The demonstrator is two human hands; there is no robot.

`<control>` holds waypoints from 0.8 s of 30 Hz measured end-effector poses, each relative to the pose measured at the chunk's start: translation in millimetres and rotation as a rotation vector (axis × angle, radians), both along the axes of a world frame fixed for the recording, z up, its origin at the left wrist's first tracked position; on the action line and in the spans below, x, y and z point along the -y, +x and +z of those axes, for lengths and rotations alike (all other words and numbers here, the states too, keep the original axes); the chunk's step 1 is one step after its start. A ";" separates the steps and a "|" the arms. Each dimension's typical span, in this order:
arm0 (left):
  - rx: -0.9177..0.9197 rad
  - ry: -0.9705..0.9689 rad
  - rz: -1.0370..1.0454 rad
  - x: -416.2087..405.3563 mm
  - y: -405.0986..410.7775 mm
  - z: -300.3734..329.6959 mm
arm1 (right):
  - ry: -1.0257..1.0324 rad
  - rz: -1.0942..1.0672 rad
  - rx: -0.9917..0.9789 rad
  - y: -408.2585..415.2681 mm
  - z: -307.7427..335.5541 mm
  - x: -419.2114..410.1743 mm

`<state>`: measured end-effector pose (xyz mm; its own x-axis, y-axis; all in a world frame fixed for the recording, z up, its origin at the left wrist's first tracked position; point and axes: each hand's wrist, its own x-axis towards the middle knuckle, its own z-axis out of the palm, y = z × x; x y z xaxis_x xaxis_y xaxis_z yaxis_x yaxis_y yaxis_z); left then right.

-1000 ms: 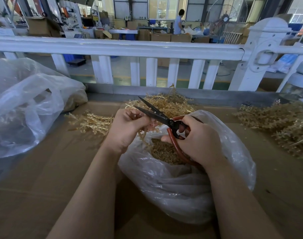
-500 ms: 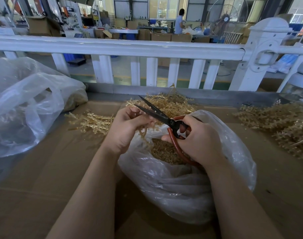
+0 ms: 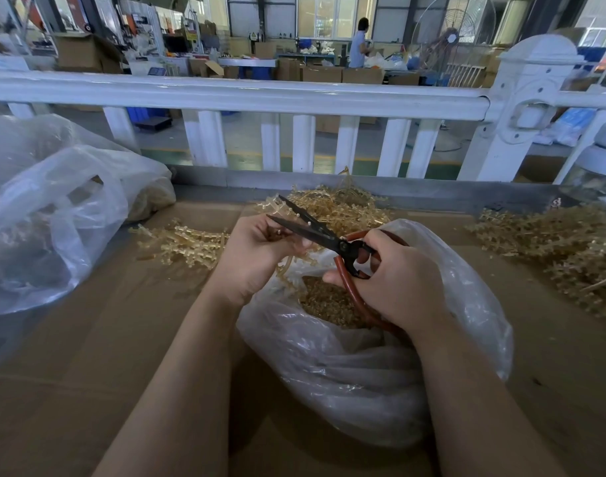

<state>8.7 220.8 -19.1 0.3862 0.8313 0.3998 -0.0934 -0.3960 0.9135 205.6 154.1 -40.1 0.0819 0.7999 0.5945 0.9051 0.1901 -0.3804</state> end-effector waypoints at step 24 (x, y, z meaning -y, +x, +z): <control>0.247 -0.130 -0.064 -2.6 3.2 -1.9 | -0.003 -0.054 -0.052 0.6 -0.6 0.5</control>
<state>11.9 223.4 -21.0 0.3434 0.8587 0.3804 -0.3407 -0.2635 0.9025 206.2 153.7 -40.7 0.1556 0.7955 0.5857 0.8929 0.1404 -0.4278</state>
